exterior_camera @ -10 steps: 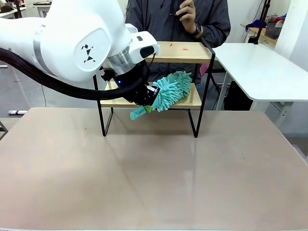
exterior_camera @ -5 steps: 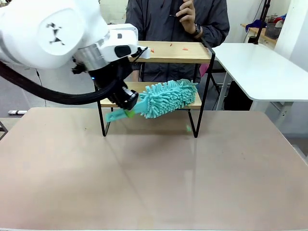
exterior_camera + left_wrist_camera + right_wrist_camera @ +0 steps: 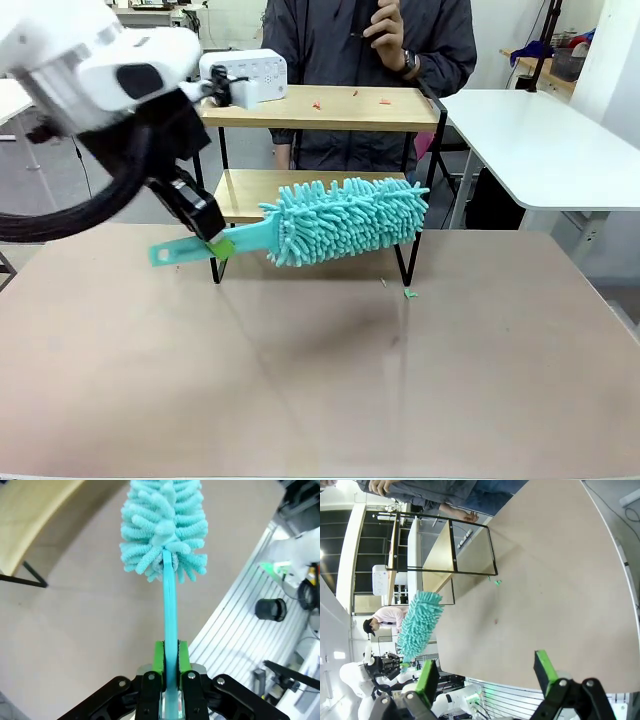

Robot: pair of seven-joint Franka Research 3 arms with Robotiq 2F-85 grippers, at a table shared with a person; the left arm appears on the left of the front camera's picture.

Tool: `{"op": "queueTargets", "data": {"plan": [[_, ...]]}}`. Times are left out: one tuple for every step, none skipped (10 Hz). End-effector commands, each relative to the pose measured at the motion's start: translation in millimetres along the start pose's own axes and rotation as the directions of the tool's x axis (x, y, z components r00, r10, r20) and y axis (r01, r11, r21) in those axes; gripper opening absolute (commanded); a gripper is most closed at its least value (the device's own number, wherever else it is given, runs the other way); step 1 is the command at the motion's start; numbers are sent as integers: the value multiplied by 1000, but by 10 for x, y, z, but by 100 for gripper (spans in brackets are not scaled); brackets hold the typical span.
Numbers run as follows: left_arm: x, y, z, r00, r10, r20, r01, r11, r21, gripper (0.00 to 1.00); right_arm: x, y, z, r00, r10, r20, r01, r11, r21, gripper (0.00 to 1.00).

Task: Clean the shelf.
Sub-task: Clean the specific tier of the Shelf with the Duster once objects are removed.

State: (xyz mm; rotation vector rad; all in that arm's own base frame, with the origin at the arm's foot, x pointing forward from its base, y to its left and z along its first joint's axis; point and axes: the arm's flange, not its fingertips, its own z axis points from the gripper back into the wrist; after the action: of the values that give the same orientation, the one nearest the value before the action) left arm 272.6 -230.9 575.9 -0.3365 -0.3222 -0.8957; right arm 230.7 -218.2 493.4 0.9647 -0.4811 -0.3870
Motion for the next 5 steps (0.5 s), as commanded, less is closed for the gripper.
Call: {"op": "queueTargets", "data": {"plan": [[-141, 135, 113, 999, 3, 43, 1, 997, -80, 13, 11, 9, -6, 1000, 23, 11, -23, 1000, 20, 100], [-250, 157, 269, 998, -37, 41, 42, 990, -132, 13, 11, 9, -6, 1000, 23, 11, -23, 1000, 20, 100], [-436, 196, 473, 997, -59, 54, 66, 988, -142, 13, 11, 9, -6, 1000, 23, 11, -23, 1000, 20, 100], [-690, 246, 713, 993, -35, 108, 50, 989, -136, 13, 11, 9, -6, 1000, 23, 11, -23, 1000, 20, 100], [-1059, 306, 991, 981, 51, 187, -34, 995, -91, 13, 11, 9, -6, 1000, 23, 11, -23, 1000, 20, 100]]}}
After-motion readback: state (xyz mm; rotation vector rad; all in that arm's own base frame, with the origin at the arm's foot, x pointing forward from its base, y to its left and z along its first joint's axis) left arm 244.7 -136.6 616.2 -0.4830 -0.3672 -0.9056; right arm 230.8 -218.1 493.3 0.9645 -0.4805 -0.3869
